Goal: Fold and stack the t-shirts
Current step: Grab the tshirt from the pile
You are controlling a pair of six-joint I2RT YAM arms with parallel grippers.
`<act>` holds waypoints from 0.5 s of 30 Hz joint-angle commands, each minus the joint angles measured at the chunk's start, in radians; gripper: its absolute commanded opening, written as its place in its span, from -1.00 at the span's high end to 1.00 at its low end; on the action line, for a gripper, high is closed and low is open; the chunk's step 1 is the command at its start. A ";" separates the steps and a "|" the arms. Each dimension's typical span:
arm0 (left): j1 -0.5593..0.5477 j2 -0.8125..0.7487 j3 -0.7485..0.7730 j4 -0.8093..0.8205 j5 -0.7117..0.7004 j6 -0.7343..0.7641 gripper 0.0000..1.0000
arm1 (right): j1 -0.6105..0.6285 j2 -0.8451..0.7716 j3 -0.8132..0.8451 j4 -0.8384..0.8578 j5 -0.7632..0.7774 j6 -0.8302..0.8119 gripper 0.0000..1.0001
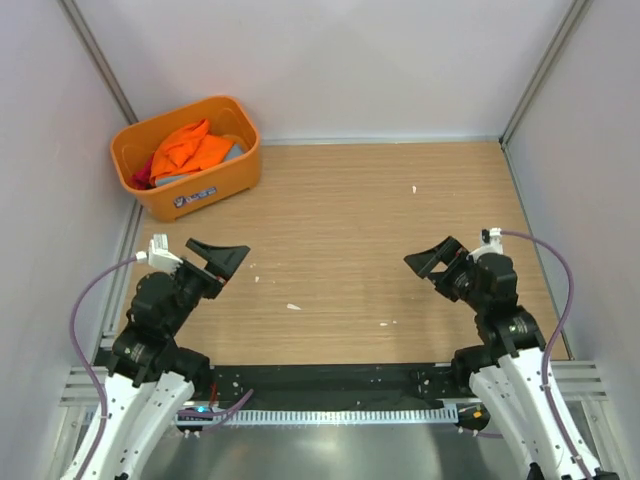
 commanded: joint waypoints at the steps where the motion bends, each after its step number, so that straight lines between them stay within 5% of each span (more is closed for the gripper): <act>1: 0.005 0.134 0.133 -0.229 -0.231 0.041 -0.99 | -0.002 0.144 0.183 -0.256 0.165 -0.134 -0.99; 4: 0.005 0.237 0.269 -0.284 -0.358 0.107 -0.99 | -0.002 0.293 0.307 -0.392 0.174 -0.141 -0.99; 10: 0.039 0.503 0.409 -0.021 -0.531 0.380 -0.99 | -0.005 0.490 0.380 -0.441 0.061 -0.253 -0.98; 15: 0.285 0.901 0.762 -0.011 -0.295 0.534 -0.44 | -0.004 0.542 0.410 -0.402 -0.048 -0.272 -0.81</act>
